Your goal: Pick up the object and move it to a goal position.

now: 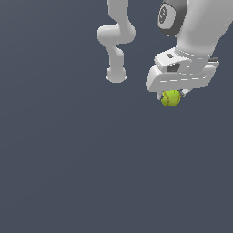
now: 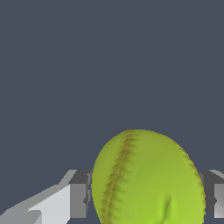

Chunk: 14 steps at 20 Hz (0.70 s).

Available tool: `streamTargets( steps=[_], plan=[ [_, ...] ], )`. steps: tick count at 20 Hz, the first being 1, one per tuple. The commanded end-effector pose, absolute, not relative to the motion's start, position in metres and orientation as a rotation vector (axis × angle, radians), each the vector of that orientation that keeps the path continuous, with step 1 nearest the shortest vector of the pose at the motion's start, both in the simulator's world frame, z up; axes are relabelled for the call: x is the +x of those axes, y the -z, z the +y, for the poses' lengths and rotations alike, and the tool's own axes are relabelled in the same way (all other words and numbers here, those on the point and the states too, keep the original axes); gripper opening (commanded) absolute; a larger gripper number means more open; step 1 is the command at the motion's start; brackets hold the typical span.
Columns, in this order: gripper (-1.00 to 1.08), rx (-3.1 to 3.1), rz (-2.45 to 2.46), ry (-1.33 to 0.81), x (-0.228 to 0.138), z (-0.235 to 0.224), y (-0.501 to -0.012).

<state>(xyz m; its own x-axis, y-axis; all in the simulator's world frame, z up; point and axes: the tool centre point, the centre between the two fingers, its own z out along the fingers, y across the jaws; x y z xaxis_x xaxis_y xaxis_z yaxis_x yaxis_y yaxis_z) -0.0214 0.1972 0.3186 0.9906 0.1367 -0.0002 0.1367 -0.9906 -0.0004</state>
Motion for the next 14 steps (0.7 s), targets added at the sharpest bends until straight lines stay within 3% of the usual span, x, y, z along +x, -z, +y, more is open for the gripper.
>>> streamTargets(
  steps=[1,14],
  plan=[
    [-1.0,-3.134,-0.214,0.0,-0.017,0.202,-0.333],
    [-1.0,-3.134,-0.214,0.0,-0.007,0.212,-0.359]
  ],
)
